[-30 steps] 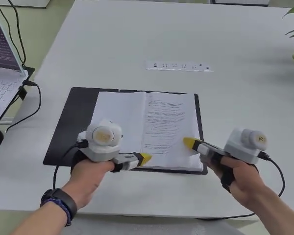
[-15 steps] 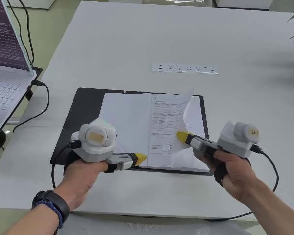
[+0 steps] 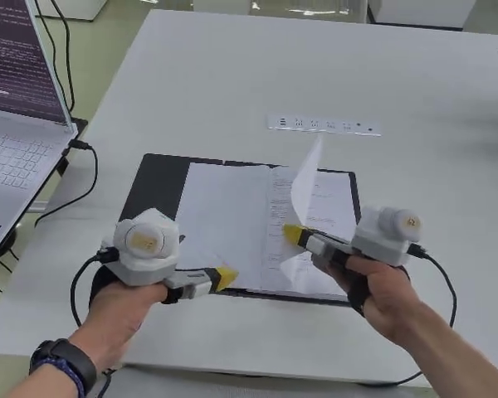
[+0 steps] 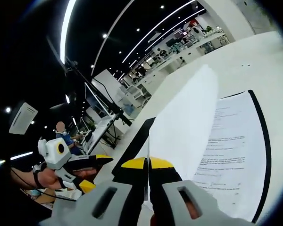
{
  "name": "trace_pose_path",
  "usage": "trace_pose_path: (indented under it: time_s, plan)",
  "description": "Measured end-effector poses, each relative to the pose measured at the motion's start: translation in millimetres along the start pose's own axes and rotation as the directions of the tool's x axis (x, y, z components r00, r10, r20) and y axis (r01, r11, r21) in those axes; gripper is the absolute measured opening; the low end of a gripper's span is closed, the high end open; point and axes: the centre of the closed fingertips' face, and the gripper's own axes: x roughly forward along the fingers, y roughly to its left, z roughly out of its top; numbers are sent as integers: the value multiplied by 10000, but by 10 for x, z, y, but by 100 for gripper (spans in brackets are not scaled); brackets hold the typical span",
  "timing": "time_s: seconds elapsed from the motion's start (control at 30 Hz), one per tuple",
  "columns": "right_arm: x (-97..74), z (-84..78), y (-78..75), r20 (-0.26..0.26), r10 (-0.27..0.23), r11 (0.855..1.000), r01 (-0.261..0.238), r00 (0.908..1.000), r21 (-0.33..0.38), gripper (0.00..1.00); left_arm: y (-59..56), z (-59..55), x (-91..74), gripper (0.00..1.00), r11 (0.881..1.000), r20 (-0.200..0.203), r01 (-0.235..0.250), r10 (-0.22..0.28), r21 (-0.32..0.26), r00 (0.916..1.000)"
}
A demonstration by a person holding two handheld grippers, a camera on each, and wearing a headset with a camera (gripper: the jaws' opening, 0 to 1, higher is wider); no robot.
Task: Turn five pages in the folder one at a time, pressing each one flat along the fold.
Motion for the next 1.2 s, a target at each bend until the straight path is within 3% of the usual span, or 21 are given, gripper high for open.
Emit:
trace_pose_path:
  time_s: [0.4,0.77,1.2]
  plan:
    - [284,1,282,-344,504,9984,-512,9981,-242,0,301,-91,-229,74,9965,231,-540,556,-635,9982]
    - [581,-87,518,-679,1023,9943,-1039,9924,-218,0,451,-128,-419,76,9929,373,-805,841,-875,9958]
    - [850,-249,654,-1040,1386,9903,-1390,9849,36,0,568,-122,-548,76,9882,600,-917,996,-1226,9932]
